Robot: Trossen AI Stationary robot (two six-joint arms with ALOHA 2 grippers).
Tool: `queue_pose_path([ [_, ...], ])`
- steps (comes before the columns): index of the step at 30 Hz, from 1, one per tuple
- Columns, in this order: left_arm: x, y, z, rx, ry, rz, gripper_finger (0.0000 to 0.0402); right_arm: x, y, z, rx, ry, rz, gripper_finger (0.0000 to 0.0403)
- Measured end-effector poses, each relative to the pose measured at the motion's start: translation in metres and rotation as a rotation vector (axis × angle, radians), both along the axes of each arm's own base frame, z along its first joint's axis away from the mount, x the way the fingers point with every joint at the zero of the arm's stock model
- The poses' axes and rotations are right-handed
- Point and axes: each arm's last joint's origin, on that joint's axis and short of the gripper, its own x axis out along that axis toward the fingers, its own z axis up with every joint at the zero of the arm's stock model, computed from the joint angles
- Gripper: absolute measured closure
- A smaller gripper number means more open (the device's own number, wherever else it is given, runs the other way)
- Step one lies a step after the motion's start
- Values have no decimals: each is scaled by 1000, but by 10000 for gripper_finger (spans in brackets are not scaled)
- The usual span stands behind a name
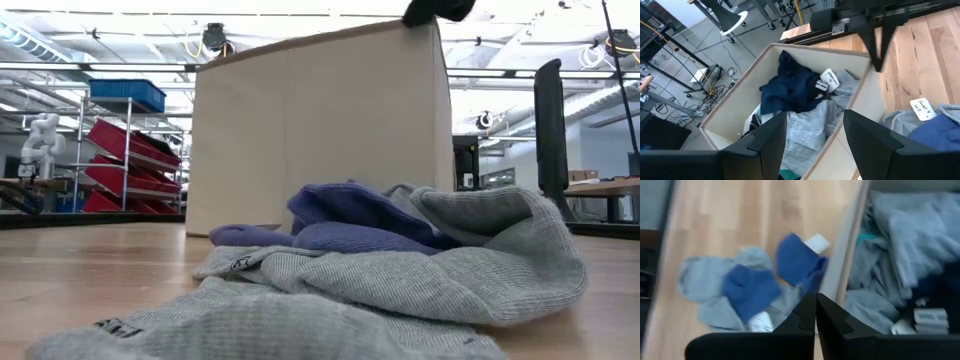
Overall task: Sort clothes
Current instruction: Move the bin to the top of the table, then put the top blue sock into the laundry bin
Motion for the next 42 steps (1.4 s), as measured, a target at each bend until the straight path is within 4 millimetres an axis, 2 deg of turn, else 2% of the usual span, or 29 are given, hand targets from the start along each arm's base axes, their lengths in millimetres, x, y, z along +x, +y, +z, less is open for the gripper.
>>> queue_pose_path([
  [5, 0, 0, 0, 0, 0, 0, 194, -11, -14, -8, -111, 115, -148, 402],
  [12, 0, 0, 0, 0, 0, 0, 194, -10, -31, -8, -239, 101, -273, 402],
  [16, 0, 0, 0, 0, 0, 0, 194, -9, -42, -9, -256, 118, -311, 402],
  [21, 0, 0, 0, -1, 1, -2, 194, -13, -46, -10, -235, 169, -323, 403],
  [24, 0, -1, -1, -33, 19, -36, 194, -16, -38, -9, -99, 224, -243, 403],
  [29, 11, -9, -9, -135, 81, -158, 194, -23, -9, -3, 75, 275, -92, 403],
  [36, 42, -17, -37, -160, 235, -379, 194, -41, 29, -4, 123, 316, 56, 403],
  [42, 72, -3, -64, -286, 362, -498, 194, -48, 45, -3, 120, 304, 125, 403],
])
